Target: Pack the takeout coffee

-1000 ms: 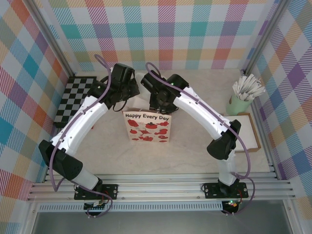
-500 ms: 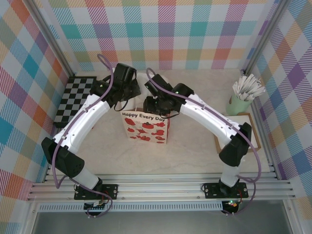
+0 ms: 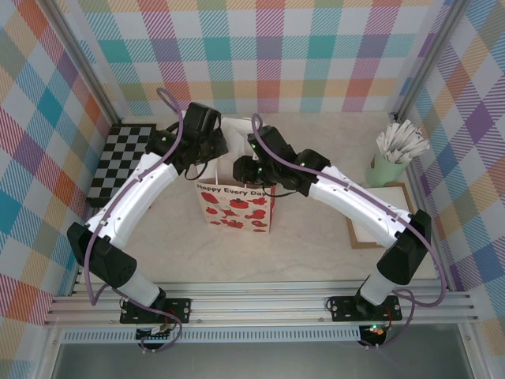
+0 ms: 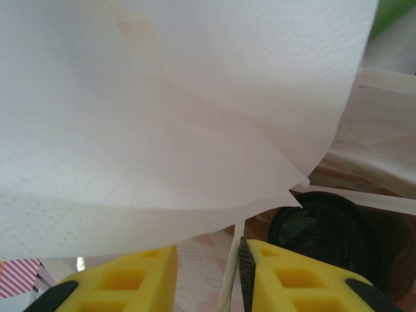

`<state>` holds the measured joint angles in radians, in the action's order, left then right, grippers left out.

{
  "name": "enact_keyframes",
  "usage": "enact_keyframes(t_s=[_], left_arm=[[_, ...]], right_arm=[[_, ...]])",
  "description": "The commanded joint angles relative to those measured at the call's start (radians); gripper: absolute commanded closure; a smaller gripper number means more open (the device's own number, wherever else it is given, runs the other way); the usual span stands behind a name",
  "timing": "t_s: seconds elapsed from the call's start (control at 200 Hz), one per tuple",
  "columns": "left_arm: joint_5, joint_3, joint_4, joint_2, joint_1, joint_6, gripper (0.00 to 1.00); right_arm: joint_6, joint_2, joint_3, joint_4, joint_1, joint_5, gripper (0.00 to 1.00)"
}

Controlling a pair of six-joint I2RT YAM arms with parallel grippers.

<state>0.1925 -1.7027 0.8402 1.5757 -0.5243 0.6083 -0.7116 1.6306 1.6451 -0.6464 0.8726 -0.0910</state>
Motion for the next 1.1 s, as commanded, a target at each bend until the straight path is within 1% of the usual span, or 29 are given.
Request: enact_keyframes(t_s=[0.0, 0.04, 0.175, 0.34, 0.435, 0.5, 0.595, 0.69, 0.85, 0.99, 1.1], left_arm=[[-0.012, -0.012, 0.023, -0.009, -0.009, 0.023, 1.00], [-0.015, -0.012, 0.023, -0.009, -0.009, 0.026, 1.00], [-0.011, -0.018, 0.033, -0.008, -0.009, 0.030, 1.00], [0.002, -0.034, 0.076, -0.005, -0.009, 0.020, 1.00], [-0.009, -0.032, 0.114, -0.006, -0.010, 0.009, 1.00], [-0.041, -0.020, 0.134, -0.010, -0.010, -0.018, 1.00], [-0.154, 0.018, 0.093, -0.034, -0.009, -0.140, 1.00], [-0.170, 0.009, 0.088, -0.049, 0.000, -0.261, 1.00], [-0.277, -0.085, 0.196, -0.023, 0.048, -0.399, 1.00], [-0.338, -0.068, 0.211, -0.070, 0.080, -0.452, 1.00], [-0.436, -0.081, 0.235, -0.071, 0.105, -0.499, 1.00]], right_arm=[[0.034, -0.015, -0.008, 0.071, 0.005, 0.037, 0.70], [0.038, -0.012, -0.008, 0.072, 0.005, 0.040, 0.73], [0.057, -0.029, -0.032, 0.112, 0.005, 0.050, 0.90], [0.131, -0.104, -0.156, 0.286, 0.005, 0.066, 1.00], [0.193, -0.136, -0.212, 0.353, 0.005, 0.061, 1.00], [0.232, -0.144, -0.223, 0.366, 0.005, 0.064, 1.00], [0.269, -0.143, -0.221, 0.373, 0.005, 0.069, 1.00], [0.290, -0.149, -0.229, 0.399, 0.005, 0.074, 1.00], [0.340, -0.186, -0.275, 0.457, 0.004, 0.086, 1.00], [0.368, -0.216, -0.324, 0.501, 0.005, 0.077, 1.00], [0.383, -0.226, -0.342, 0.513, 0.004, 0.065, 1.00]])
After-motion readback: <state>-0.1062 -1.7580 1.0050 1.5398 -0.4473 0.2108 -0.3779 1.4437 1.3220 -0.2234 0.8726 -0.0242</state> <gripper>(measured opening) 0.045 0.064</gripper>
